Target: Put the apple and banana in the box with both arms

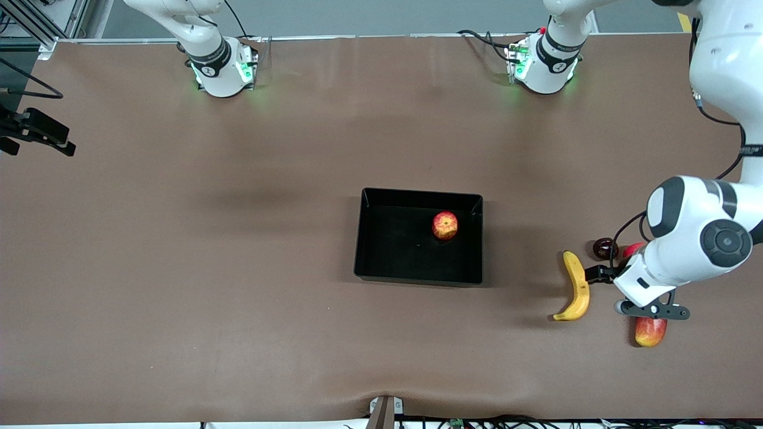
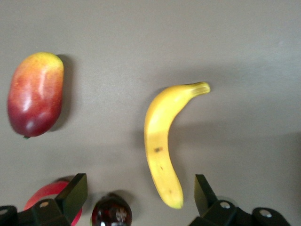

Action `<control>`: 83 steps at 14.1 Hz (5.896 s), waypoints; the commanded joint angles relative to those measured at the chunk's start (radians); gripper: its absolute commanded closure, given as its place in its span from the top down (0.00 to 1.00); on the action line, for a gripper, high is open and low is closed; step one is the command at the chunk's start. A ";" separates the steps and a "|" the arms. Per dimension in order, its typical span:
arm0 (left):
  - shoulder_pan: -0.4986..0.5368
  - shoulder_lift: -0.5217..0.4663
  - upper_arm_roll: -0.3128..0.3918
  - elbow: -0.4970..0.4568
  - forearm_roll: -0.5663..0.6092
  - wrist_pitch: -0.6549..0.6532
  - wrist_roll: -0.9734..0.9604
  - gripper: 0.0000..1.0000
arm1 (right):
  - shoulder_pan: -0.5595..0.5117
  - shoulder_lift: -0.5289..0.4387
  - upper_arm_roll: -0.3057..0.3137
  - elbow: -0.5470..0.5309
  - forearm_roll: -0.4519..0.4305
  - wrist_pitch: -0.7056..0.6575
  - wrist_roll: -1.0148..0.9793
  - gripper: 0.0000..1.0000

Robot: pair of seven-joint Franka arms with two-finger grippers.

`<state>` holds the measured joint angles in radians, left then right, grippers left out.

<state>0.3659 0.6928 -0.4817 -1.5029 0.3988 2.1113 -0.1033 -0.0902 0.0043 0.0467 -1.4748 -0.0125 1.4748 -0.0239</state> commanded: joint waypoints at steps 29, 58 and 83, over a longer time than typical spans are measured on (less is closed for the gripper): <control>-0.601 0.037 -0.122 0.165 0.078 -0.195 -0.812 0.00 | 0.000 0.014 0.019 0.024 0.005 -0.013 -0.008 1.00; -0.518 -0.249 0.066 0.181 0.002 -0.436 -0.659 1.00 | -0.020 0.016 0.013 0.024 0.026 -0.016 -0.014 1.00; -0.367 -0.786 0.368 -0.165 -0.385 -0.559 0.014 1.00 | -0.031 0.017 0.013 0.019 0.026 -0.016 -0.016 1.00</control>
<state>0.0156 -0.0376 -0.1227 -1.6119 0.0361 1.5429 -0.1030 -0.0970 0.0117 0.0465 -1.4734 -0.0041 1.4698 -0.0327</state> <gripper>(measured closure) 0.000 0.000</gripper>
